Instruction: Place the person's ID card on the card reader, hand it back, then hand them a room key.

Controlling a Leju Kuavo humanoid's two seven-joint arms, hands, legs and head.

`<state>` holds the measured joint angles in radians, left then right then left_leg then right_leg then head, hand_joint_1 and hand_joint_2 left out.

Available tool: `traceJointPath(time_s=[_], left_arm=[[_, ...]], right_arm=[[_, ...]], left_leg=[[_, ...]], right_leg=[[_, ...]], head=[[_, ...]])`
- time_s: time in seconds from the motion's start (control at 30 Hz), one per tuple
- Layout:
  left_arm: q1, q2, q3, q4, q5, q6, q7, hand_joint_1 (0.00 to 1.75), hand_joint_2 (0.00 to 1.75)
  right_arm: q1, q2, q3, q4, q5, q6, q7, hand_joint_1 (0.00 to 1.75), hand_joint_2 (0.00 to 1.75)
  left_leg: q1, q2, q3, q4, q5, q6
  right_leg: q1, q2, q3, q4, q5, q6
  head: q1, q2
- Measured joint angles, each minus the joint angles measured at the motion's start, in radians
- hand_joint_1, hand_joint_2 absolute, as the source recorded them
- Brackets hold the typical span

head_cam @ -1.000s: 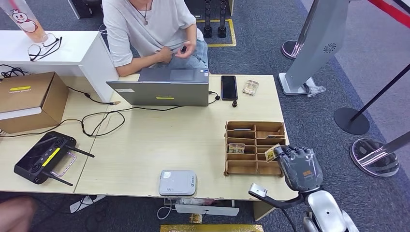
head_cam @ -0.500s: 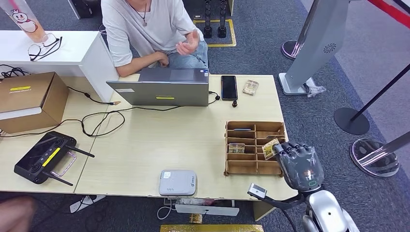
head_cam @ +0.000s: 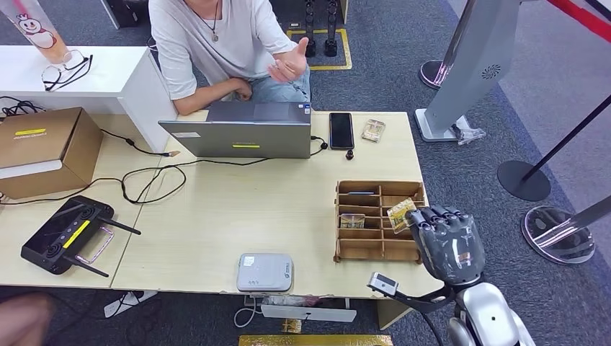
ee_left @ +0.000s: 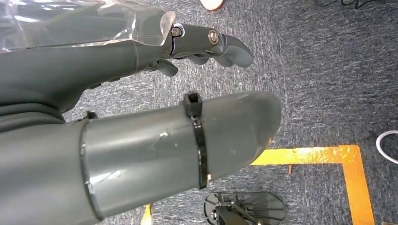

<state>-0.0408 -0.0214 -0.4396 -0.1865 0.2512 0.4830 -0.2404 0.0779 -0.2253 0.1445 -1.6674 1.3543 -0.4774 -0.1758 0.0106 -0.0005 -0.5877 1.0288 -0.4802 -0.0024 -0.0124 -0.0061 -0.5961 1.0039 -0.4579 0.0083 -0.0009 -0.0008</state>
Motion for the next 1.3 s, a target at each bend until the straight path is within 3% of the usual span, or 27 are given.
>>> traceJointPath(time_s=[0.93,1.3], left_arm=[[-0.015,-0.022,0.0,0.0,-0.023,0.019,0.022,0.0,0.0],[-0.015,-0.029,0.0,0.0,-0.035,0.02,0.033,0.0,0.0]], right_arm=[[-0.134,0.06,0.06,0.055,-0.068,-0.025,-0.02,1.75,1.75],[-0.235,0.086,0.091,0.132,-0.099,-0.023,-0.031,1.75,1.75]], left_leg=[[0.0,0.0,0.0,0.0,0.0,0.0],[0.0,0.0,0.0,0.0,0.0,0.0]], right_leg=[[0.0,0.0,0.0,0.0,0.0,0.0],[0.0,0.0,0.0,0.0,0.0,0.0]], head=[[0.0,0.0],[0.0,0.0]])
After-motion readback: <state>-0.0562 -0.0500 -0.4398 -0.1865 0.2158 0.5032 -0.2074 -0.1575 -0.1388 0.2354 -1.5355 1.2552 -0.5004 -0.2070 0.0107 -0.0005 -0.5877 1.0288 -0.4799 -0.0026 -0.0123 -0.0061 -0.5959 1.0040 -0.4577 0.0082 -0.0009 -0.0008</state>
